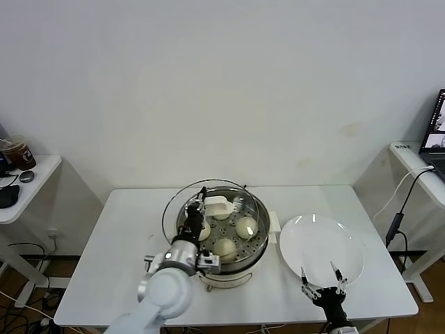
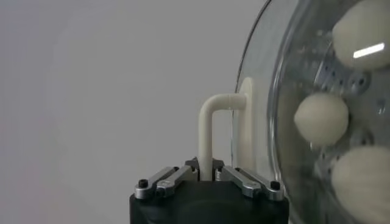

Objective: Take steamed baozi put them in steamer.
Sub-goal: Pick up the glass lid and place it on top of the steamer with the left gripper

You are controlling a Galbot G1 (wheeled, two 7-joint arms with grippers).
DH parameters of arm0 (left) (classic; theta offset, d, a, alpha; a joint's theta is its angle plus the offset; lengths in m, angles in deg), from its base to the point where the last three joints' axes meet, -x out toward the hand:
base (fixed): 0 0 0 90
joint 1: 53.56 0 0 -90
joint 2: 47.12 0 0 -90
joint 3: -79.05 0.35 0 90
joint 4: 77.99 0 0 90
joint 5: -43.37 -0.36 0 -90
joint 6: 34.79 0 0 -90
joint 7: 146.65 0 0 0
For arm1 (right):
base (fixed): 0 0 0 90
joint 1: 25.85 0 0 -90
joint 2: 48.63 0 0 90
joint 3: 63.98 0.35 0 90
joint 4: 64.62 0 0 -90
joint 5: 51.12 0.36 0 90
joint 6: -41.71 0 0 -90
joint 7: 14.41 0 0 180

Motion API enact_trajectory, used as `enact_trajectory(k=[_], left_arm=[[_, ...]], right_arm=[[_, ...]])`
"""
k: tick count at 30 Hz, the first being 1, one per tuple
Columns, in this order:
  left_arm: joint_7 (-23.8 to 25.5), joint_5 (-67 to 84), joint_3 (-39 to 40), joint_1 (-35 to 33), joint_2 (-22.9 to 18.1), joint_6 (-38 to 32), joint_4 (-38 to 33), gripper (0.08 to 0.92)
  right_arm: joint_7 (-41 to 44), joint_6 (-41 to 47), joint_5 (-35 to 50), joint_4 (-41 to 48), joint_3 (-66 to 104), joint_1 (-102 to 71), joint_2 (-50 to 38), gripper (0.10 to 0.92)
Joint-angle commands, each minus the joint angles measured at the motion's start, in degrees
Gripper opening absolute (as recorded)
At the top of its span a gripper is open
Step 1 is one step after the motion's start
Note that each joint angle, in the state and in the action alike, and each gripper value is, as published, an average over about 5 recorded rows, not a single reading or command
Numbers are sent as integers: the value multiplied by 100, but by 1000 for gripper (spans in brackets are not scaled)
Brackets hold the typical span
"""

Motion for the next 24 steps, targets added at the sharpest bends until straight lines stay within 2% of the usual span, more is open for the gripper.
enact_trajectory(k=[1, 24], left_arm=[[287, -793, 525, 314, -513, 138, 309, 173], [-13, -758, 330, 232, -642, -36, 924, 173]], right_arm=[[-20, -15, -104, 78, -30, 35, 22, 823], [11, -45, -34, 63, -51, -30, -16, 823]])
